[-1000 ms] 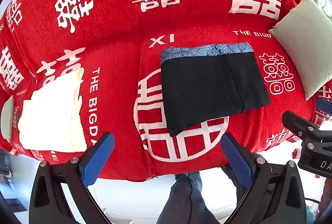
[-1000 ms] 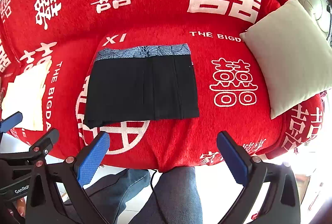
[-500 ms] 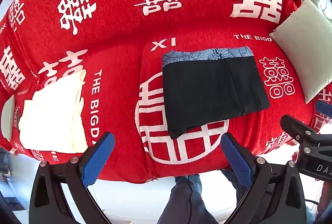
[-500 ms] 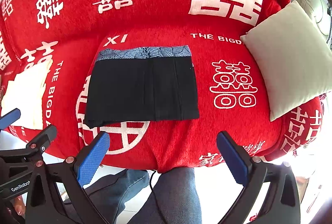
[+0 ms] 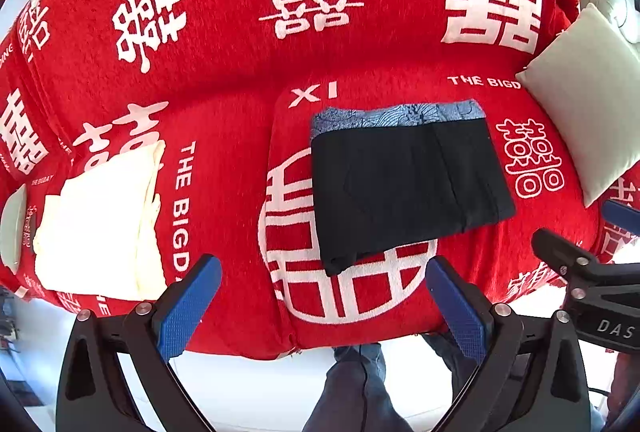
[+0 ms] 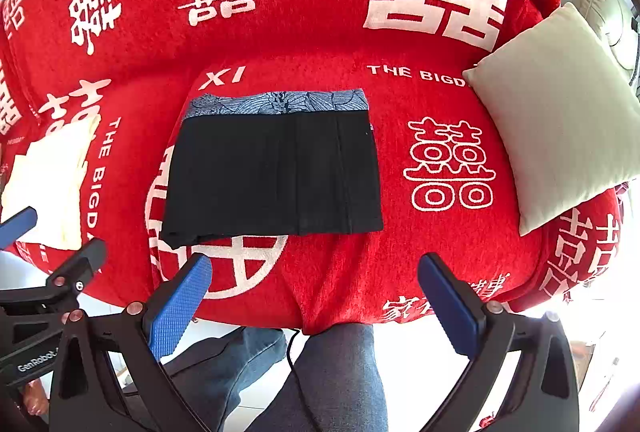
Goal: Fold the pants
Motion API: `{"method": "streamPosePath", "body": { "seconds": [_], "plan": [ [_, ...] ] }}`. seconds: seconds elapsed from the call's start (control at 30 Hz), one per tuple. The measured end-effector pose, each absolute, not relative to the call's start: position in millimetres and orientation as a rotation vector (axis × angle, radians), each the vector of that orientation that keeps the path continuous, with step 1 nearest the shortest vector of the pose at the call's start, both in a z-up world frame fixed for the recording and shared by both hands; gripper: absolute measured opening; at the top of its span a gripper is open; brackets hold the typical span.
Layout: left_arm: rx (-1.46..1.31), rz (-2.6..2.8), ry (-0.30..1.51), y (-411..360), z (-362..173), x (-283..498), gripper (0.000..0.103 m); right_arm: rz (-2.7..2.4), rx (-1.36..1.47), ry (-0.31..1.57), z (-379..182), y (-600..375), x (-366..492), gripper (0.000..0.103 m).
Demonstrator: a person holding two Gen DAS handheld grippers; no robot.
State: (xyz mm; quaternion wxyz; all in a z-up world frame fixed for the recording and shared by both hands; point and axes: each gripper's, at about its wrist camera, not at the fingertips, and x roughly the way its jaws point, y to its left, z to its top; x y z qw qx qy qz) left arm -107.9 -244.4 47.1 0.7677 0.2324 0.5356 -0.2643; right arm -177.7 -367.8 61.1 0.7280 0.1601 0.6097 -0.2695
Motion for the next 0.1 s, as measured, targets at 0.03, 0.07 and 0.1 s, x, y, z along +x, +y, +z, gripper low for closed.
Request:
{"method": "streamPosePath", "body": {
  "seconds": [0.03, 0.07, 0.1],
  "plan": [
    [0.506, -0.577, 1.162, -244.8, 47.2, -107.8, 0.103, -0.594, 0.352, 1.344, 61.0, -367.7, -177.5, 0.103],
    [0.508, -0.578, 1.162, -245.3, 47.2, -108.0, 0.103, -0.594, 0.351, 1.345, 60.7, -368.3, -177.3, 0.103],
    [0.511, -0.578, 1.161, -245.6, 46.9, -108.0, 0.103, -0.594, 0.352, 1.344, 60.9, -367.7, -177.5, 0.103]
  ]
}}
